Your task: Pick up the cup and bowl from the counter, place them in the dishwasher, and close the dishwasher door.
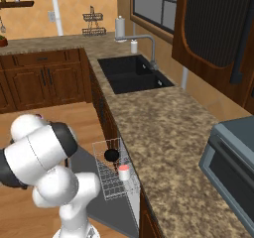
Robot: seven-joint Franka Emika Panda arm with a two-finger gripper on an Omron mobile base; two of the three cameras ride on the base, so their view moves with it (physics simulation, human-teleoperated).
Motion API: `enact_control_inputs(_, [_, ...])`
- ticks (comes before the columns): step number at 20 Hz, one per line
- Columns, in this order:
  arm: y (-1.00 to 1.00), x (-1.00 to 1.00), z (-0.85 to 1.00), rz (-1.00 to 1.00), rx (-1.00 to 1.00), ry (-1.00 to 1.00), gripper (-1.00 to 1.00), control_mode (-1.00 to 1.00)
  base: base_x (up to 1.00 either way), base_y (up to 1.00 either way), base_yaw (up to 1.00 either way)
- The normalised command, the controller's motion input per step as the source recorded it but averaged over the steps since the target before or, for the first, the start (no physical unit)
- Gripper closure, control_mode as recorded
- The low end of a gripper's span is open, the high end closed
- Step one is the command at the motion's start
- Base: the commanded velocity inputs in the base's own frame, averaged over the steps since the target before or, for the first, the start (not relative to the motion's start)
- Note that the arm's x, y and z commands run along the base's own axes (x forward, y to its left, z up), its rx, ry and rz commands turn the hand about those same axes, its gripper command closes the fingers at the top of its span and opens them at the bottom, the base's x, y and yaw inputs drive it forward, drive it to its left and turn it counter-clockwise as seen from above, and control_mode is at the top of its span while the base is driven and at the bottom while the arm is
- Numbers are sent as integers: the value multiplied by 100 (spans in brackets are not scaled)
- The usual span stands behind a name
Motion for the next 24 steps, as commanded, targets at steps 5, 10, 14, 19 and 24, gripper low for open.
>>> enact_control_inputs(5, [100, -8, 71, -1, -20, 22, -100, -100, 0, 0, 0])
enact_control_inputs(10, [100, -4, 5, -6, -47, 4, -100, -100, 0, 0, 0])
enact_control_inputs(14, [97, 0, -14, -8, -57, 0, -100, -100, 0, 0, 0])
enact_control_inputs(19, [57, 0, -54, -7, -48, -4, -100, -100, 0, 0, 0])
enact_control_inputs(24, [12, 5, -98, -8, -37, -11, -100, -100, 0, 0, 0])
